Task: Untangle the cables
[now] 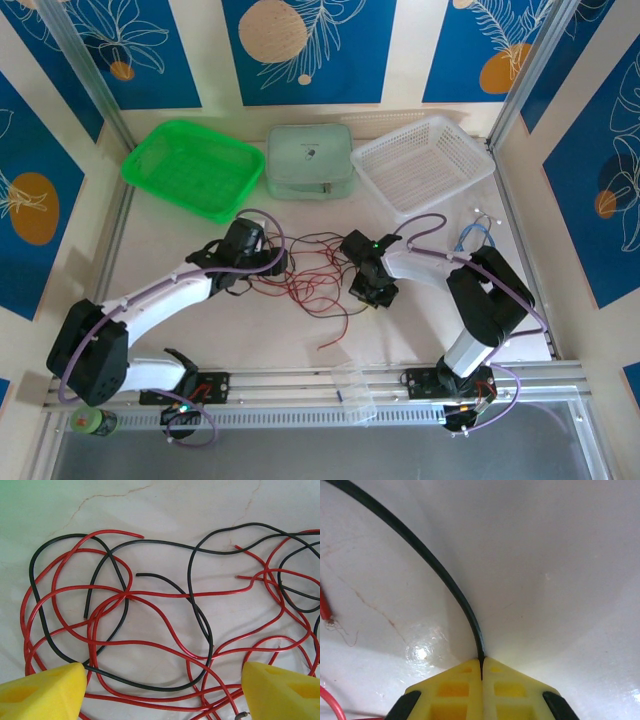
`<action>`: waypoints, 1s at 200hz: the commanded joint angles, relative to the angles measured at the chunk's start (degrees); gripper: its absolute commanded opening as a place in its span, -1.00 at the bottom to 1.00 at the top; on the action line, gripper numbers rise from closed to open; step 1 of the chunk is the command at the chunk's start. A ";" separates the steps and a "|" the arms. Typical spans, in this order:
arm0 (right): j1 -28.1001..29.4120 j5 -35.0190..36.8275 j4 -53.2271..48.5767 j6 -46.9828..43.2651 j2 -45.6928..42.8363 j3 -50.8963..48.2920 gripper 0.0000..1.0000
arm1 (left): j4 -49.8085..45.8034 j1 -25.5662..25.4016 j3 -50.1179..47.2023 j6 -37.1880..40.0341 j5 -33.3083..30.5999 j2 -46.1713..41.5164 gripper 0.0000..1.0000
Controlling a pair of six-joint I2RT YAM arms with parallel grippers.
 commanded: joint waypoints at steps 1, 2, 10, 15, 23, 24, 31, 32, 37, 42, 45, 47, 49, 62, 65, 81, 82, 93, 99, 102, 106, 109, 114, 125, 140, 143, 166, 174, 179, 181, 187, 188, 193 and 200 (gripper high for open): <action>0.68 0.09 -0.16 -1.72 1.77 -0.60 -1.00 | -0.13 -0.52 -0.44 1.44 0.07 -1.76 0.62; 0.68 0.19 -0.30 -1.82 1.66 -0.58 -1.00 | -0.13 -0.52 -0.40 1.42 0.04 -1.85 0.62; 0.77 1.09 -1.37 -2.65 0.43 -0.06 -1.00 | -0.63 -0.51 -0.35 1.49 -0.49 -2.17 0.62; 0.85 1.67 -2.17 -3.35 -0.66 0.20 -1.00 | -0.97 -0.52 -0.29 1.64 -0.84 -2.31 0.62; 1.05 2.77 -3.44 -4.81 -2.62 0.88 -1.00 | -1.48 -0.52 -0.18 1.88 -1.57 -2.54 0.62; 1.09 2.93 -3.69 -5.04 -2.90 0.95 -1.00 | -1.55 -0.48 -0.18 1.90 -1.67 -2.60 0.62; 1.23 3.98 -5.19 -6.49 -4.97 1.68 -1.00 | -2.10 -0.46 0.03 2.14 -2.26 -2.69 0.62; 1.27 4.06 -5.45 -6.75 -5.26 1.83 -1.00 | -2.17 -0.45 0.06 2.17 -2.36 -2.72 0.62; 1.38 4.73 -6.35 -8.24 -6.85 2.40 -1.00 | -2.59 -0.44 0.15 2.34 -2.81 -2.74 0.62; 1.47 5.00 -7.08 -10.09 -8.53 3.01 -1.00 | -3.07 -0.44 0.34 2.60 -3.21 -2.85 0.63; 1.45 5.03 -7.53 -11.22 -9.60 3.36 -1.00 | -3.21 -0.44 0.47 2.63 -3.43 -2.83 0.63; 1.47 5.10 -7.79 -11.89 -10.24 3.62 -1.00 | -3.34 -0.44 0.51 2.70 -3.58 -2.87 0.63; 1.47 5.11 -8.08 -12.76 -10.90 3.93 -1.00 | -3.48 -0.44 0.59 2.76 -3.73 -2.84 0.63; 1.34 4.02 -9.16 -18.98 -15.18 5.61 -1.00 | -4.03 -0.43 1.04 3.15 -4.37 -2.68 0.63; 1.31 3.68 -9.45 -20.48 -16.17 6.03 -1.00 | -4.10 -0.44 1.17 3.22 -4.46 -2.62 0.63; 1.21 2.24 -11.06 -27.85 -20.97 8.58 -1.00 | -4.37 -0.28 1.74 3.57 -4.57 -2.27 0.63; 1.21 2.14 -11.15 -28.29 -21.13 8.75 -1.00 | -4.40 -0.36 1.79 3.59 -4.57 -2.29 0.63; 1.21 2.08 -11.99 -32.75 -24.23 10.43 -1.00 | -4.22 -0.34 2.10 3.73 -4.48 -2.13 0.63; 1.13 2.43 -12.43 -34.81 -25.66 11.52 -1.00 | -4.04 -0.35 2.19 3.77 -4.32 -2.12 0.63; 1.05 2.69 -12.62 -35.78 -26.43 12.08 -1.00 | -3.96 -0.39 2.34 3.77 -4.16 -2.10 0.63; 0.99 3.09 -12.80 -36.92 -27.26 12.78 -1.00 | -3.79 -0.37 2.35 3.82 -3.93 -2.21 0.63; 0.89 3.43 -12.97 -37.92 -27.91 13.32 -1.00 | -3.67 -0.39 2.37 3.87 -3.79 -2.17 0.63; 0.67 3.96 -13.13 -39.35 -28.80 14.20 -1.00 | -3.29 -0.43 2.37 3.86 -3.33 -2.28 0.63; -0.03 5.04 -13.27 -42.46 -30.30 16.38 -1.00 | -2.64 -0.42 2.43 3.95 -2.29 -2.48 0.62; -1.08 6.46 -13.10 -46.37 -31.60 19.50 -1.00 | -1.84 -0.48 2.46 4.11 -1.04 -2.87 0.62; -1.33 6.80 -13.05 -47.21 -31.72 20.12 -1.00 | -1.74 -0.52 2.50 4.19 -0.83 -2.94 0.62; -3.64 9.14 -12.63 -51.41 -31.84 25.49 -1.00 | -2.21 -0.73 2.98 4.56 -0.77 -3.25 0.62; -5.02 9.60 -12.29 -52.44 -31.67 27.54 -1.00 | -2.51 -0.86 3.15 4.57 -1.11 -3.26 0.62; -6.05 9.87 -12.18 -52.79 -31.51 28.91 -1.00 | -2.55 -0.94 3.16 4.48 -1.29 -3.40 0.62; -6.67 10.00 -12.14 -52.98 -31.42 29.48 -1.00 | -2.62 -0.96 3.16 4.48 -1.38 -3.43 0.62; -8.49 9.97 -11.96 -53.37 -31.08 31.21 -1.00 | -2.64 -1.09 3.08 4.35 -1.57 -3.63 0.61; -8.82 10.00 -11.96 -53.35 -30.98 31.49 -1.00 | -2.61 -1.12 3.08 4.32 -1.58 -3.71 0.62; -10.63 10.06 -11.87 -53.52 -30.52 32.95 -1.00 | -2.61 -1.21 2.99 4.17 -1.65 -3.89 0.61; -13.36 9.99 -11.82 -53.58 -29.74 35.08 -1.00 | -2.50 -1.43 2.83 4.04 -1.71 -4.05 0.61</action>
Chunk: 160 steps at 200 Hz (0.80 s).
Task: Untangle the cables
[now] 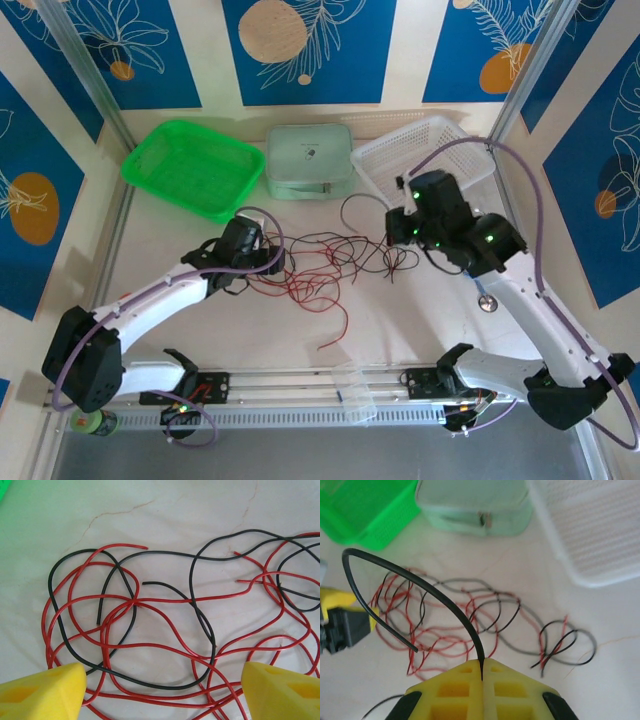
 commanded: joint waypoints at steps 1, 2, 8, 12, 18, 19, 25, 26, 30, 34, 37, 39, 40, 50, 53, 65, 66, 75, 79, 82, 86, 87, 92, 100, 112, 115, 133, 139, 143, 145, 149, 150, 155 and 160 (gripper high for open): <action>-6.40 2.17 0.20 -4.58 1.17 6.51 -1.00 | 0.08 -1.07 1.45 0.98 0.21 -1.82 0.61; -6.86 2.09 0.26 -4.68 1.31 6.78 -1.00 | 0.08 -1.08 1.44 0.96 0.20 -1.89 0.61; -9.44 1.58 0.79 -4.88 2.10 8.08 -1.00 | 0.06 -1.27 1.35 0.86 0.06 -2.04 0.61; -11.20 1.26 1.37 -5.18 2.64 8.82 -1.00 | -0.01 -1.34 1.26 0.76 0.02 -2.13 0.61; -13.86 0.62 2.48 -5.44 3.56 9.67 -1.00 | -0.08 -1.52 1.19 0.61 -0.12 -2.33 0.61; -14.29 0.53 2.67 -5.50 3.73 9.77 -1.00 | -0.13 -1.57 1.18 0.59 -0.14 -2.37 0.61; -16.84 0.24 3.91 -5.59 4.85 10.41 -1.00 | -0.25 -1.69 1.09 0.50 -0.16 -2.40 0.61; -17.27 0.16 4.13 -5.58 5.08 10.58 -1.00 | -0.26 -1.75 1.09 0.50 -0.16 -2.40 0.61; -18.83 -0.27 5.04 -5.83 5.91 10.89 -1.00 | -0.34 -1.83 1.08 0.43 -0.24 -2.52 0.61; -20.40 -0.83 6.07 -6.05 6.91 11.19 -1.00 | -0.42 -1.97 1.08 0.45 -0.29 -2.50 0.61; -21.48 -1.10 6.90 -6.16 7.75 11.44 -1.00 | -0.52 -2.00 1.08 0.41 -0.38 -2.53 0.61; -22.10 -1.27 7.43 -6.17 8.36 11.62 -1.00 | -0.51 -2.11 1.08 0.34 -0.41 -2.50 0.61; -22.45 -1.30 7.69 -6.17 8.68 11.71 -1.00 | -0.57 -2.09 1.08 0.33 -0.42 -2.49 0.61; -25.59 -1.41 9.60 -5.96 12.07 12.87 -1.00 | -0.78 -2.30 1.17 0.25 -0.43 -2.51 0.61; -26.46 -1.49 10.15 -5.86 13.24 13.34 -1.00 | -0.91 -2.39 1.21 0.23 -0.43 -2.49 0.61; -29.25 -1.16 12.38 -5.83 18.38 15.13 -1.00 | -1.31 -2.48 1.47 0.25 -0.34 -2.50 0.61; -29.45 -1.07 12.54 -5.78 18.92 15.36 -1.00 | -1.36 -2.49 1.50 0.24 -0.34 -2.50 0.61; -31.28 -0.47 13.81 -5.43 23.27 17.06 -1.00 | -1.74 -2.67 1.74 0.19 -0.29 -2.50 0.61; -32.05 -0.49 14.39 -5.35 25.27 18.09 -1.00 | -1.87 -2.77 1.85 0.23 -0.35 -2.57 0.61; -32.52 -0.53 14.76 -5.26 26.77 18.90 -1.00 | -2.00 -2.80 1.91 0.21 -0.34 -2.62 0.61; -33.17 -0.51 14.96 -5.01 28.86 19.97 -1.00 | -2.07 -2.92 1.96 0.17 -0.34 -2.68 0.61; -33.35 -0.48 15.02 -4.98 29.35 20.28 -1.00 | -2.14 -2.89 1.96 0.16 -0.34 -2.72 0.61; -34.09 -0.24 15.17 -4.59 31.95 21.84 -1.00 | -2.34 -3.00 2.04 0.14 -0.38 -2.83 0.61; -35.09 -0.26 15.42 -4.25 36.14 24.28 -1.00 | -2.54 -3.12 2.18 0.06 -0.42 -2.92 0.61; -36.17 -0.44 15.69 -3.63 42.21 27.57 -1.00 | -2.99 -3.27 2.36 -0.03 -0.54 -3.14 0.61; -36.37 -0.49 15.61 -3.55 43.67 28.62 -1.00 | -3.06 -3.37 2.38 -0.08 -0.52 -3.12 0.61; -36.94 -1.11 13.59 -2.87 52.80 34.81 -1.00 | -3.82 -3.64 2.62 -0.16 -0.99 -3.19 0.61; -36.99 -1.30 12.32 -2.56 55.73 37.17 -1.00 | -4.03 -3.75 2.74 -0.29 -1.17 -3.28 0.61; -37.07 -1.47 11.28 -2.47 57.59 38.73 -1.00 | -4.24 -3.76 2.80 -0.34 -1.26 -3.29 0.61; -37.05 -1.49 10.79 -2.42 58.55 39.54 -1.00 | -4.34 -3.87 2.83 -0.37 -1.29 -3.28 0.61; -37.04 -1.62 9.79 -2.19 60.26 41.17 -1.00 | -4.53 -3.90 2.92 -0.37 -1.35 -3.29 0.61; -37.04 -1.65 9.45 -2.12 60.73 41.60 -1.00 | -4.60 -3.95 2.97 -0.42 -1.41 -3.28 0.61; -37.04 -1.70 8.07 -1.77 62.77 43.52 -1.00 | -4.84 -4.03 3.10 -0.47 -1.48 -3.36 0.61; -36.99 -1.84 6.74 -1.40 64.72 45.53 -1.00 | -5.08 -4.21 3.25 -0.55 -1.61 -3.37 0.61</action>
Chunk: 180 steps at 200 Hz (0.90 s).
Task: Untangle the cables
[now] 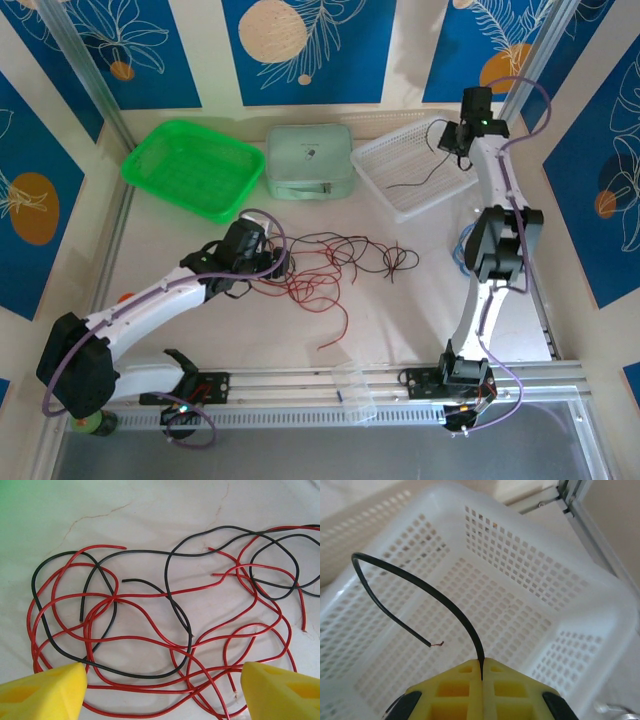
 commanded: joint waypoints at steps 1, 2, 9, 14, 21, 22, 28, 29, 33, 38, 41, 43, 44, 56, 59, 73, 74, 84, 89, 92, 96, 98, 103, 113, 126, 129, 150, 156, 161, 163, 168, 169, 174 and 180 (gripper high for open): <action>0.25 -1.39 -6.25 2.06 6.41 8.36 -0.99 | -2.56 -0.96 2.17 -0.36 -1.31 -1.20 0.61; 0.28 -1.48 -6.50 2.12 6.81 8.72 -0.98 | -2.61 -0.97 2.22 -0.36 -1.32 -1.20 0.61; 0.32 -1.72 -8.12 2.49 9.09 11.03 -0.84 | -2.98 -1.07 2.46 -0.44 -1.42 -1.34 0.61; 0.32 -1.74 -9.18 2.81 10.37 12.39 -0.73 | -3.32 -1.22 2.66 -0.41 -1.50 -1.36 0.61; 0.32 -2.02 -10.29 3.04 11.70 14.03 -0.62 | -3.83 -1.37 2.99 -0.41 -1.66 -1.36 0.61; 0.32 -2.06 -10.45 3.09 11.87 14.19 -0.60 | -3.91 -1.40 3.03 -0.43 -1.67 -1.41 0.61; 0.38 -2.06 -11.05 3.30 12.49 14.96 -0.52 | -4.29 -1.59 3.36 -0.43 -1.88 -1.35 0.61; 0.39 -2.12 -11.09 3.36 12.53 15.09 -0.51 | -4.40 -1.59 3.43 -0.40 -1.91 -1.32 0.61; 0.38 -2.31 -11.21 3.40 12.64 15.21 -0.45 | -4.77 -1.72 3.64 -0.42 -1.99 -1.30 0.61; 0.32 -2.67 -11.14 3.49 12.59 15.23 -0.37 | -5.13 -1.77 3.96 -0.44 -2.03 -1.34 0.61; 0.32 -2.77 -11.14 3.56 12.45 15.19 -0.34 | -5.39 -1.92 4.21 -0.45 -2.08 -1.22 0.61; 0.32 -2.88 -11.18 3.58 12.36 15.15 -0.33 | -5.56 -1.99 4.32 -0.45 -2.11 -1.21 0.61; 0.32 -2.97 -11.20 3.58 12.29 15.15 -0.30 | -5.65 -2.01 4.40 -0.45 -2.11 -1.21 0.61; 0.32 -3.79 -11.22 3.76 11.45 14.84 -0.17 | -6.55 -2.31 5.25 -0.45 -1.95 -1.01 0.61; 0.32 -4.04 -11.22 3.82 11.10 14.80 -0.15 | -6.70 -2.46 5.45 -0.45 -1.80 -0.85 0.61; 0.40 -5.45 -11.40 3.96 9.16 13.95 -0.12 | -7.21 -2.98 6.37 -0.44 -0.98 -0.27 0.59; 0.45 -5.53 -11.44 3.99 9.02 13.80 -0.11 | -7.27 -2.99 6.47 -0.45 -0.93 -0.21 0.59; 0.79 -6.20 -11.44 4.02 6.83 12.35 -0.11 | -7.92 -3.50 7.44 -0.61 -0.22 0.55 0.53; 1.12 -6.32 -11.28 4.10 5.42 11.27 -0.11 | -8.48 -3.80 8.05 -0.76 0.19 0.99 0.50; 1.23 -6.38 -11.04 4.05 4.46 10.75 -0.12 | -8.87 -3.97 8.46 -0.86 0.43 1.27 0.48; 1.55 -6.55 -10.70 4.05 3.07 9.55 -0.13 | -9.42 -4.32 9.00 -1.02 0.78 1.76 0.46; 1.72 -6.51 -10.52 3.96 2.30 8.89 -0.13 | -9.63 -4.39 9.32 -1.10 1.02 2.02 0.45; 2.12 -6.59 -9.88 3.90 0.34 7.00 -0.13 | -10.35 -4.80 10.01 -1.28 1.44 2.58 0.43; 3.09 -6.60 -8.45 3.69 -4.11 2.59 -0.15 | -11.73 -5.76 11.35 -1.87 2.28 4.02 0.41; 4.55 -6.44 -6.45 3.67 -10.40 -4.06 -0.20 | -13.54 -6.76 13.12 -3.16 3.33 6.11 0.36; 4.88 -6.41 -5.86 3.71 -11.96 -5.68 -0.21 | -13.94 -7.04 13.43 -3.52 3.66 6.71 0.33; 7.55 -6.68 -3.00 4.40 -22.42 -17.29 -0.26 | -14.97 -8.73 14.98 -5.72 6.06 10.74 0.19; 8.37 -6.63 -2.23 4.61 -25.27 -20.43 -0.27 | -14.74 -9.37 15.19 -6.10 6.59 11.87 0.15; 9.21 -6.64 -1.61 4.82 -27.64 -23.51 -0.28 | -14.35 -10.07 15.27 -6.31 7.03 12.68 0.12; 9.48 -6.64 -1.39 4.95 -28.56 -24.62 -0.29 | -14.22 -10.29 15.35 -6.40 7.20 13.17 0.11; 10.14 -6.50 -1.06 5.17 -30.81 -27.35 -0.31 | -13.87 -10.89 15.50 -6.51 7.66 14.09 0.09; 10.28 -6.49 -0.91 5.21 -31.23 -27.90 -0.31 | -13.81 -10.99 15.48 -6.56 7.78 14.35 0.08; 10.96 -6.33 -0.53 5.57 -33.04 -30.25 -0.34 | -13.53 -11.59 15.66 -6.73 8.27 15.38 0.06; 11.75 -6.22 -0.21 6.01 -35.50 -33.17 -0.36 | -13.39 -12.32 15.93 -6.91 8.79 16.52 0.04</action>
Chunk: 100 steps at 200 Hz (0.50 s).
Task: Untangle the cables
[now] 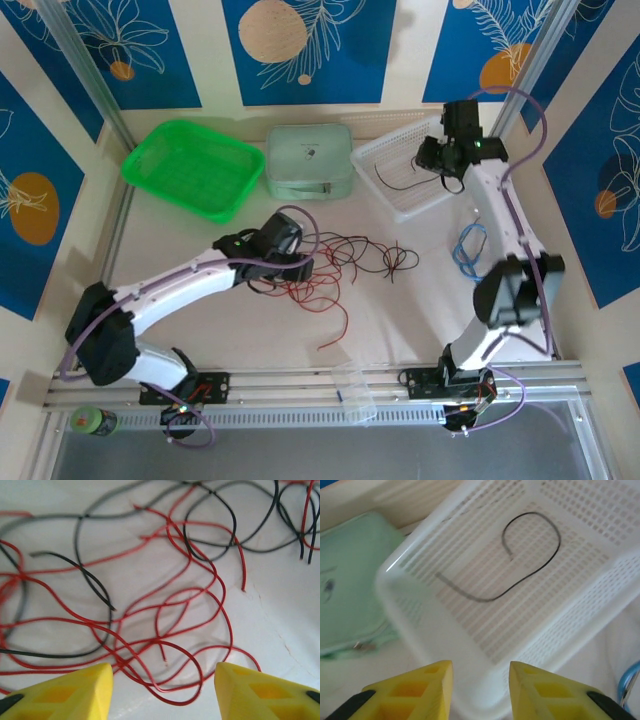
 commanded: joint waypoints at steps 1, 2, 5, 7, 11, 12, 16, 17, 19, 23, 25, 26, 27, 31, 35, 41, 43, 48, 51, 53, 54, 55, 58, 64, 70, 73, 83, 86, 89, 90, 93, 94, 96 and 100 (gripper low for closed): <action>2.08 -0.83 2.27 2.03 -7.09 -9.93 -0.37 | -1.67 -2.86 1.93 -1.93 3.89 3.95 0.04; 2.19 -0.87 2.31 2.08 -7.51 -10.36 -0.37 | -1.67 -2.92 1.96 -1.98 4.00 4.09 0.03; 2.54 -0.78 2.42 2.31 -8.45 -11.66 -0.38 | -1.67 -3.21 2.11 -2.08 4.20 4.67 0.03; 2.80 -0.75 2.49 2.42 -9.30 -12.54 -0.38 | -1.67 -3.44 2.20 -2.11 4.32 5.00 0.02; 3.26 -0.75 2.59 2.75 -10.60 -14.16 -0.38 | -1.67 -3.86 2.46 -2.19 4.48 5.71 0.02; 3.44 -0.75 2.60 2.79 -10.94 -14.58 -0.38 | -1.67 -3.91 2.49 -2.20 4.51 5.89 0.02; 3.81 -0.75 2.65 3.09 -12.18 -16.06 -0.38 | -1.71 -4.45 2.72 -2.26 4.54 6.49 0.02; 3.94 -0.79 2.67 3.14 -12.48 -16.45 -0.38 | -1.73 -4.56 2.75 -2.24 4.54 6.63 0.02; 4.14 -0.80 2.69 3.24 -13.00 -17.27 -0.38 | -1.80 -4.79 2.85 -2.26 4.50 6.91 0.02; 4.51 -0.83 2.87 3.47 -14.16 -18.73 -0.38 | -1.96 -5.10 3.00 -2.37 4.47 7.45 0.02; 4.68 -0.85 2.87 3.56 -14.59 -19.42 -0.38 | -2.09 -5.27 3.15 -2.38 4.41 7.71 0.02; 4.72 -0.80 2.91 3.64 -14.91 -19.76 -0.38 | -2.19 -5.36 3.19 -2.39 4.35 7.86 0.02; 4.87 -0.81 2.94 3.68 -15.11 -20.15 -0.39 | -2.28 -5.41 3.25 -2.39 4.27 7.97 0.02; 5.12 -0.83 2.88 3.92 -16.04 -21.41 -0.38 | -2.66 -5.67 3.46 -2.47 3.85 8.43 0.02; 5.37 -0.87 2.87 4.12 -16.99 -22.55 -0.38 | -3.20 -5.91 3.70 -2.52 3.22 8.87 0.02; 5.60 -1.04 2.94 4.37 -18.26 -24.22 -0.38 | -4.22 -6.22 4.05 -2.72 1.59 9.47 0.02; 5.65 -1.10 2.93 4.45 -18.58 -24.75 -0.38 | -4.64 -6.30 4.20 -2.80 0.97 9.54 0.02; 5.86 -1.10 2.87 4.58 -19.50 -26.01 -0.38 | -5.47 -6.48 4.47 -3.06 -1.05 10.02 0.02; 5.91 -1.10 2.87 4.77 -20.03 -26.72 -0.38 | -5.84 -6.50 4.55 -3.06 -2.14 10.16 0.02; 6.02 -1.14 2.85 4.83 -20.34 -27.18 -0.39 | -5.98 -6.50 4.59 -3.11 -2.67 10.26 0.02; 6.00 -1.16 2.82 4.85 -20.47 -27.37 -0.38 | -6.07 -6.55 4.61 -3.14 -3.06 10.32 0.02; 6.00 -1.21 2.80 4.94 -20.62 -27.60 -0.38 | -6.11 -6.57 4.62 -3.16 -3.43 10.39 0.02; 6.13 -1.27 2.86 5.04 -21.06 -28.23 -0.38 | -6.22 -6.55 4.59 -3.11 -4.39 10.53 0.02; 6.15 -1.43 2.88 5.42 -21.88 -29.50 -0.38 | -6.24 -6.57 4.62 -3.05 -6.09 10.90 0.02; 6.19 -1.61 2.92 5.70 -22.65 -30.73 -0.38 | -6.16 -6.55 4.61 -3.01 -7.21 11.34 0.02; 6.23 -1.62 2.88 5.87 -22.96 -31.26 -0.39 | -6.03 -6.54 4.68 -2.93 -7.50 11.53 0.02; 6.33 -1.86 3.07 6.35 -23.91 -32.84 -0.39 | -5.73 -6.55 4.96 -2.79 -7.21 12.44 0.02; 6.30 -1.93 3.12 6.42 -24.16 -33.32 -0.39 | -5.67 -6.54 5.03 -2.75 -6.77 12.72 0.01; 6.33 -2.00 3.09 6.48 -24.29 -33.53 -0.39 | -5.52 -6.59 5.15 -2.74 -6.27 12.94 0.01; 6.30 -2.03 3.02 6.50 -24.33 -33.62 -0.39 | -5.48 -6.59 5.15 -2.70 -6.09 13.02 0.00; 6.28 -2.00 2.97 6.59 -24.51 -33.87 -0.40 | -5.35 -6.59 5.16 -2.74 -5.64 13.29 -0.01; 6.27 -2.03 3.01 6.60 -24.57 -33.97 -0.40 | -5.31 -6.64 5.16 -2.74 -5.47 13.42 -0.01; 6.29 -1.98 2.94 6.68 -24.69 -34.19 -0.40 | -5.17 -6.69 5.16 -2.74 -5.19 13.55 -0.01; 6.27 -2.04 2.81 6.70 -24.80 -34.38 -0.40 | -4.90 -6.75 5.05 -2.78 -4.58 13.82 -0.03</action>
